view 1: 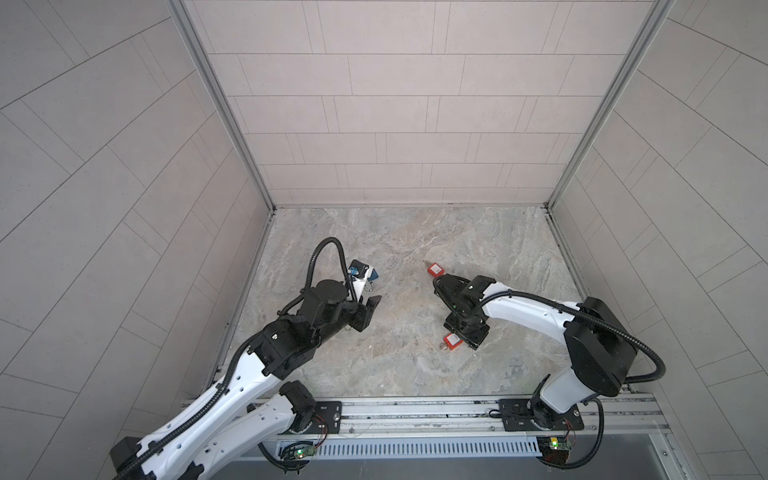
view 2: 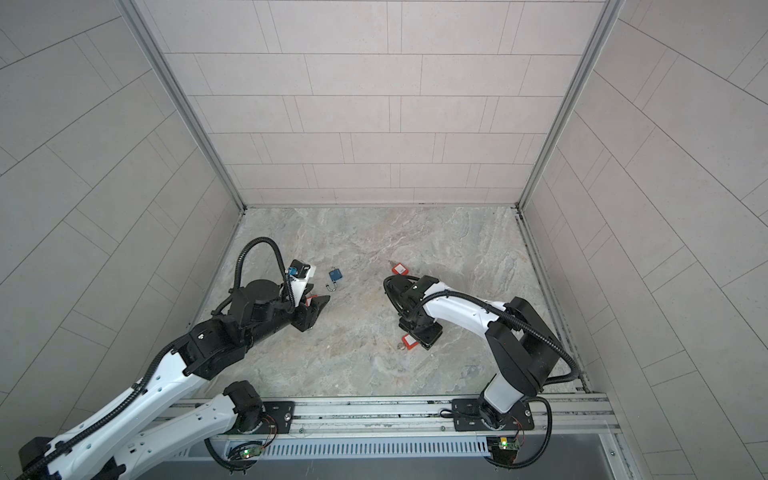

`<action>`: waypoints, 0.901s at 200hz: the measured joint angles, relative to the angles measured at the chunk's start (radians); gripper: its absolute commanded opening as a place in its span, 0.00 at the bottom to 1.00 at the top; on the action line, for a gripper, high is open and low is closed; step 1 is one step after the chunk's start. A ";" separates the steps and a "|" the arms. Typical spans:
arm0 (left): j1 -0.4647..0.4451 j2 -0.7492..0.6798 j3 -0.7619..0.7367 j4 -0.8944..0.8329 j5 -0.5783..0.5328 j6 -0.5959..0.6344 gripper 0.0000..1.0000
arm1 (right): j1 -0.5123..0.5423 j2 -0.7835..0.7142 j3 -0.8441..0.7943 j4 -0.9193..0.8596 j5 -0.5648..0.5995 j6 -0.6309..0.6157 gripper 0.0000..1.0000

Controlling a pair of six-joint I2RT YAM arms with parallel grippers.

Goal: Lock with the key

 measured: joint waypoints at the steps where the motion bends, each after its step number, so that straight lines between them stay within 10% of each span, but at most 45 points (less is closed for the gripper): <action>1: 0.000 0.000 0.000 0.000 0.001 0.000 0.59 | 0.000 0.000 -0.001 0.002 -0.002 0.000 0.64; 180: 0.007 -0.014 -0.008 -0.037 0.035 0.037 0.60 | 0.011 0.122 0.013 0.098 -0.048 -0.014 0.54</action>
